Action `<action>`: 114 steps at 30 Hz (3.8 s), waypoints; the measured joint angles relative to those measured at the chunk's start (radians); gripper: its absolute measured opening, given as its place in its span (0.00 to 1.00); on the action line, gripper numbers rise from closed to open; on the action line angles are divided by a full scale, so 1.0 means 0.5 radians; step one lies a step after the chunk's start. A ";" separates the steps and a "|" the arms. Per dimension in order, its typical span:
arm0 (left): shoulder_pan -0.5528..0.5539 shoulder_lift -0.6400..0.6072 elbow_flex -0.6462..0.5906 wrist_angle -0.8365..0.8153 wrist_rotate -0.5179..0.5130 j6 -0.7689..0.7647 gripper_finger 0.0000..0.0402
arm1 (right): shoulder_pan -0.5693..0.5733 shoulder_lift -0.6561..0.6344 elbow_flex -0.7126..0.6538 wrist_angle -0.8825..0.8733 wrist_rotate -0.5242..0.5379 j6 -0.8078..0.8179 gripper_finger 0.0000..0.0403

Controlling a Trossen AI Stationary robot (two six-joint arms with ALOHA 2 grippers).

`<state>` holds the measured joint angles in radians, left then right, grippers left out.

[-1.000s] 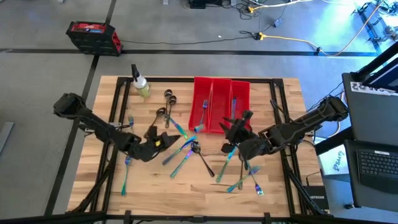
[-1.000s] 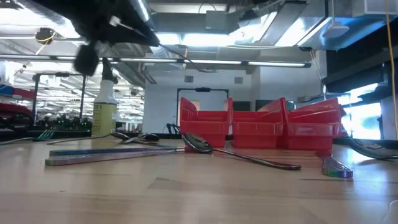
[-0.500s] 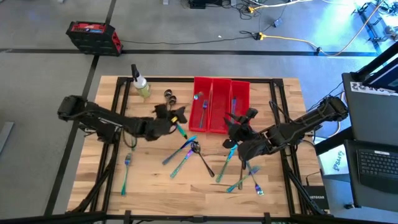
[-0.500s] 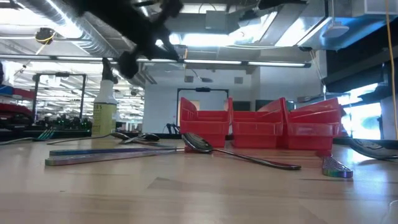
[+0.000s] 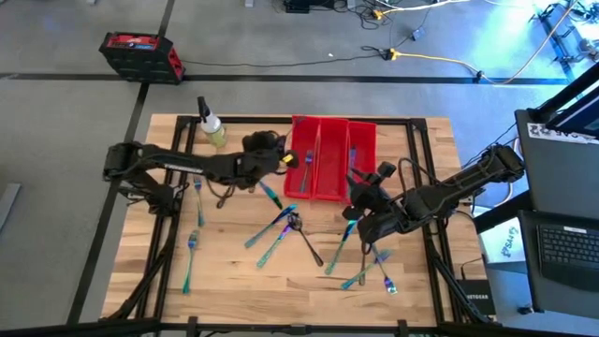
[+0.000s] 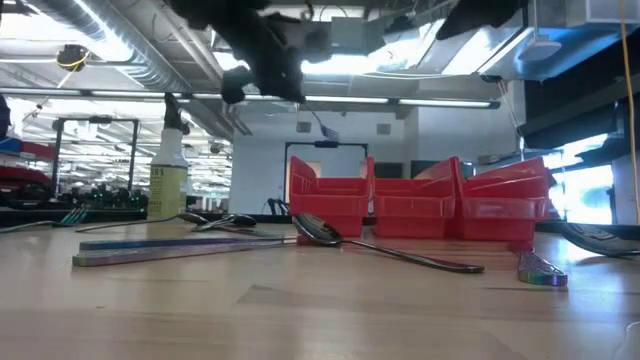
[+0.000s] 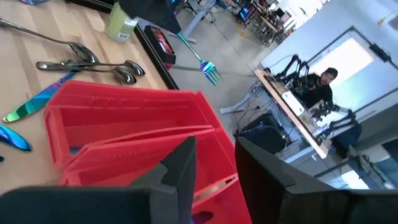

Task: Sort silverware
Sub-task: Put the blue fork into the left red silverware bin, then put the blue knife into the right red silverware bin

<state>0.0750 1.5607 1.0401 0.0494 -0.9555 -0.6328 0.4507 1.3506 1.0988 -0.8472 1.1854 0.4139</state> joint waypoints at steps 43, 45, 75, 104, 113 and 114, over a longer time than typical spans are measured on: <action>-0.078 0.846 0.726 -0.983 0.162 -0.438 0.00 | 0.001 -0.066 -0.002 -0.606 -0.204 0.211 0.23; -0.072 0.846 0.726 -0.994 0.173 -0.417 0.00 | 0.001 -0.075 -0.002 -0.625 -0.203 0.211 0.23; -0.036 0.846 0.824 -0.952 0.252 -0.713 0.00 | 0.001 -0.093 -0.002 -0.718 -0.207 0.263 0.23; -0.085 0.846 0.822 -0.952 0.426 -0.769 0.24 | 0.001 -0.093 -0.002 -0.716 -0.210 0.264 0.23; -0.054 0.827 0.819 -0.956 0.422 -0.697 0.39 | 0.001 -0.093 -0.002 -0.709 -0.192 0.265 0.23; -0.053 0.817 0.819 -0.955 0.421 -0.665 0.39 | 0.001 -0.093 -0.002 -0.711 -0.163 0.272 0.23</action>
<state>0.0486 1.9690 1.4494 -0.4281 -0.7452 -0.9655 0.4511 1.3041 1.0981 -1.2028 1.1037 0.5498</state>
